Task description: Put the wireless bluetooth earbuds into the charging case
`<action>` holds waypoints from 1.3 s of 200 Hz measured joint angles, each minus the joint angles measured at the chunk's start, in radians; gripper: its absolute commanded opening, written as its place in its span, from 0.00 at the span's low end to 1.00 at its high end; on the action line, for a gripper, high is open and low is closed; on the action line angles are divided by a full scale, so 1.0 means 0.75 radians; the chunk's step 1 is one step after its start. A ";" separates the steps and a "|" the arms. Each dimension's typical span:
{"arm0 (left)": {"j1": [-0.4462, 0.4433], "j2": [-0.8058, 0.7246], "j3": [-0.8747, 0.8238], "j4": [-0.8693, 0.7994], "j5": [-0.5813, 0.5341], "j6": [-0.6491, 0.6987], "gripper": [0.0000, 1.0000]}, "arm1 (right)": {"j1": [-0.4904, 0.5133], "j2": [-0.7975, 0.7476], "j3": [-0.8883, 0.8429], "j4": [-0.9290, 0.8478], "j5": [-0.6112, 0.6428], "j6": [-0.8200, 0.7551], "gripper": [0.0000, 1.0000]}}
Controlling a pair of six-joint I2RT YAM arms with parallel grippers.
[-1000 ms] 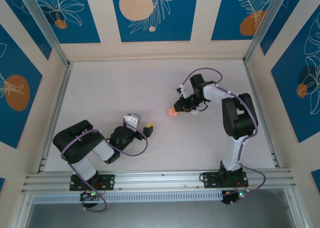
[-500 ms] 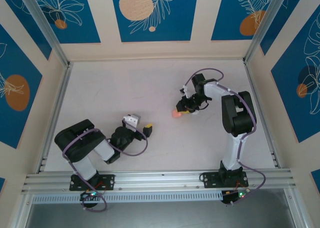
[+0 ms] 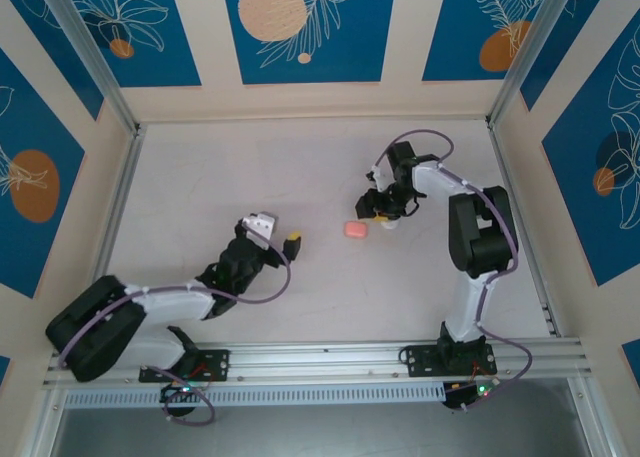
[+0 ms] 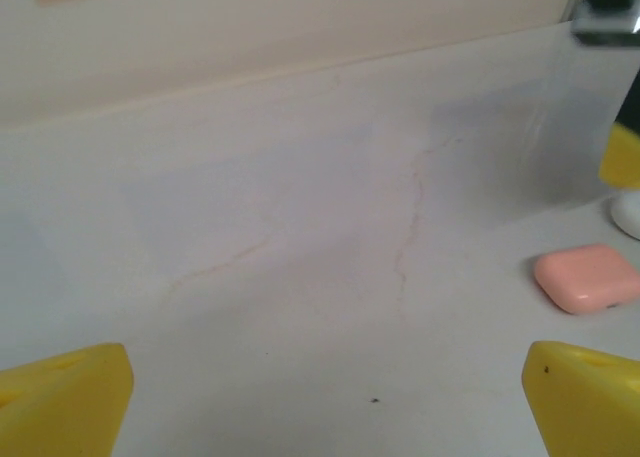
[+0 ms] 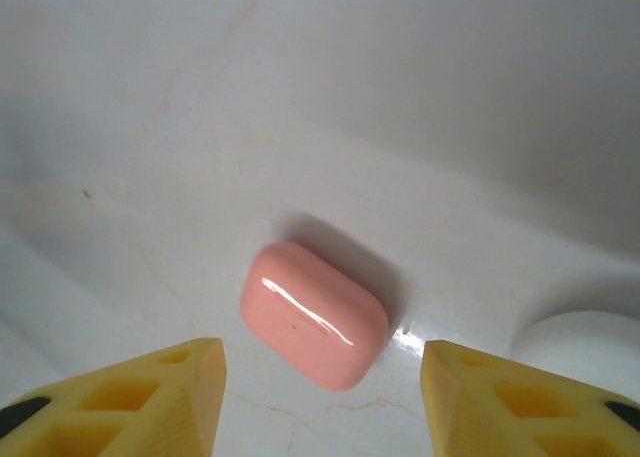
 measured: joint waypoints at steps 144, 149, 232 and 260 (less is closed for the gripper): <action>0.688 0.092 -0.204 0.188 -0.129 0.184 1.00 | -0.367 -0.614 -1.018 1.365 0.204 0.028 0.99; 0.698 0.161 -0.219 0.266 -0.116 0.198 1.00 | -0.371 -0.609 -1.023 1.394 0.204 0.028 0.99; 0.786 0.546 -0.140 0.686 0.129 0.271 1.00 | -0.304 -0.394 -1.256 1.915 0.209 -0.020 0.99; 0.889 0.524 -0.014 0.564 0.257 0.218 1.00 | -0.334 -0.394 -1.249 1.945 0.193 -0.019 0.99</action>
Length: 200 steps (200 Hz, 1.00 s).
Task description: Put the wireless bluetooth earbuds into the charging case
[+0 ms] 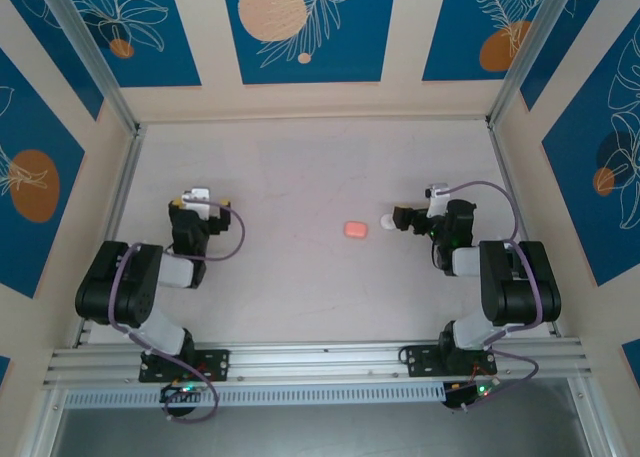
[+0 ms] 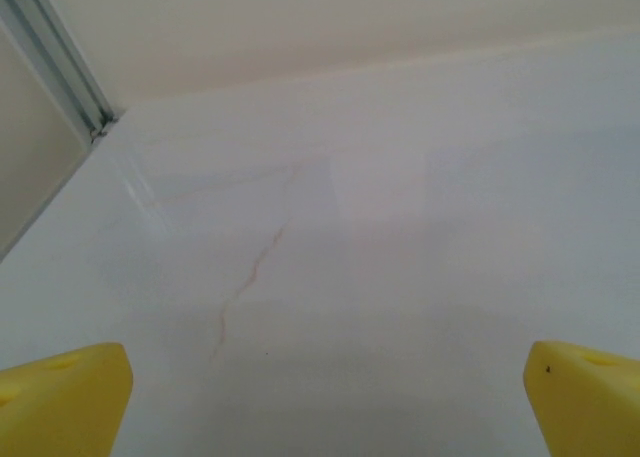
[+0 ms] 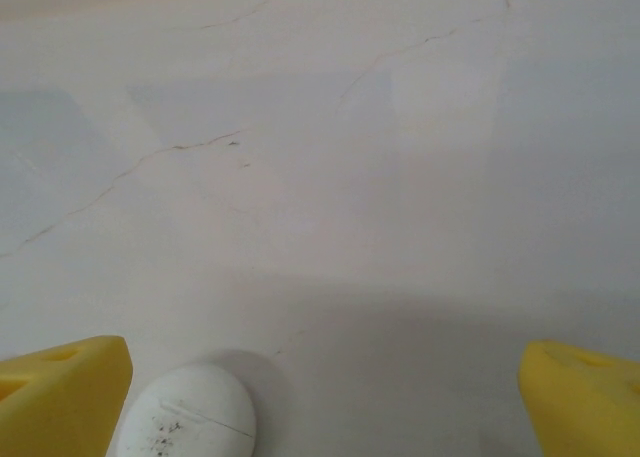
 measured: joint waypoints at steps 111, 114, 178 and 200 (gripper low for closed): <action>0.040 -0.011 -0.021 -0.081 0.062 -0.069 1.00 | 0.003 0.000 0.002 0.014 0.032 0.001 0.99; 0.040 -0.011 -0.021 -0.082 0.062 -0.070 1.00 | 0.003 0.000 0.002 0.014 0.032 0.001 0.99; 0.040 -0.011 -0.021 -0.092 0.062 -0.072 1.00 | 0.003 0.000 0.002 0.014 0.032 0.001 0.99; 0.040 -0.011 -0.021 -0.092 0.062 -0.072 1.00 | 0.003 0.000 0.002 0.014 0.032 0.001 0.99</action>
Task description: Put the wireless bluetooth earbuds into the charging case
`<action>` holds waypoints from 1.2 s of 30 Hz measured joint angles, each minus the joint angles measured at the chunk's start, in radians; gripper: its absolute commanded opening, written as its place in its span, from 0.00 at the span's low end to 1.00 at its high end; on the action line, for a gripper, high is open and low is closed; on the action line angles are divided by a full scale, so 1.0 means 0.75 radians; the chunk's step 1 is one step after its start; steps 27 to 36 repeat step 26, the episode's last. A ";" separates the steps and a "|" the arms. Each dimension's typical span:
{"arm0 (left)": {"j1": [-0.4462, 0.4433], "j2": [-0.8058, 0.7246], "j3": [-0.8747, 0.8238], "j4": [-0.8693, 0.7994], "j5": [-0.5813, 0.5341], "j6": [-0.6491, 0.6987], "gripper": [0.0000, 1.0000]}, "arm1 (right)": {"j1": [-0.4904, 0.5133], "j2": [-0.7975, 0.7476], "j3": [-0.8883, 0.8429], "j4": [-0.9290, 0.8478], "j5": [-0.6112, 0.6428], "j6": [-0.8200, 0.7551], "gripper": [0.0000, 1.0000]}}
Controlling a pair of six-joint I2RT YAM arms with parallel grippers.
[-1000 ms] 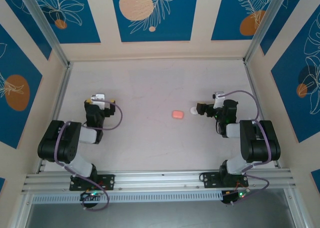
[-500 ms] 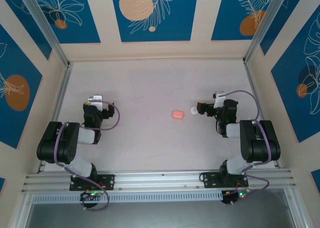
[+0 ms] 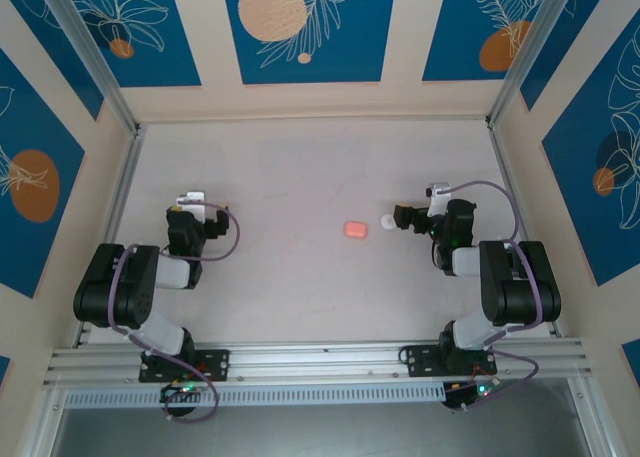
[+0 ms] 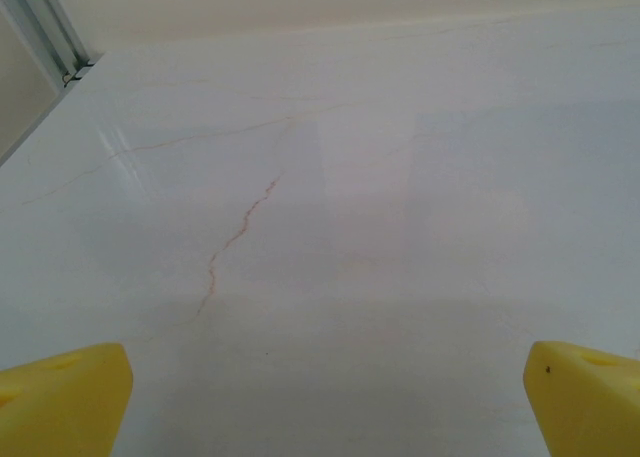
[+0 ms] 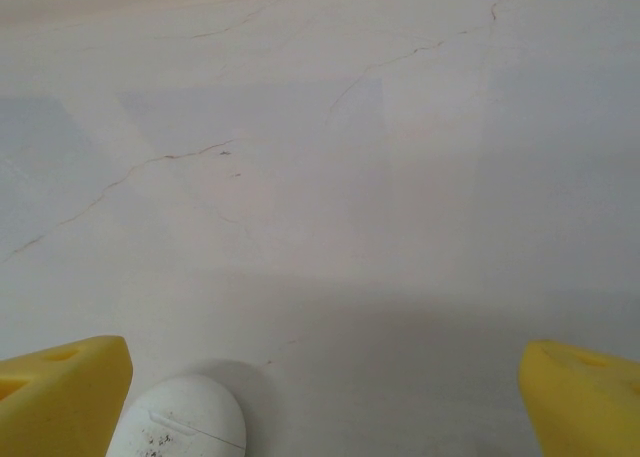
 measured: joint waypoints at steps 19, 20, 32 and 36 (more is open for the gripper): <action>0.000 0.000 0.027 -0.049 0.072 0.006 1.00 | 0.002 0.000 0.000 0.000 0.001 0.000 0.99; 0.000 0.000 0.027 -0.050 0.072 0.005 1.00 | 0.002 0.000 0.000 0.000 0.001 0.000 0.99; 0.000 0.000 0.027 -0.060 0.072 0.005 1.00 | 0.002 0.000 0.000 0.001 0.001 0.000 0.99; 0.000 0.000 0.027 -0.060 0.072 0.005 1.00 | 0.002 0.000 0.000 0.001 0.001 0.000 0.99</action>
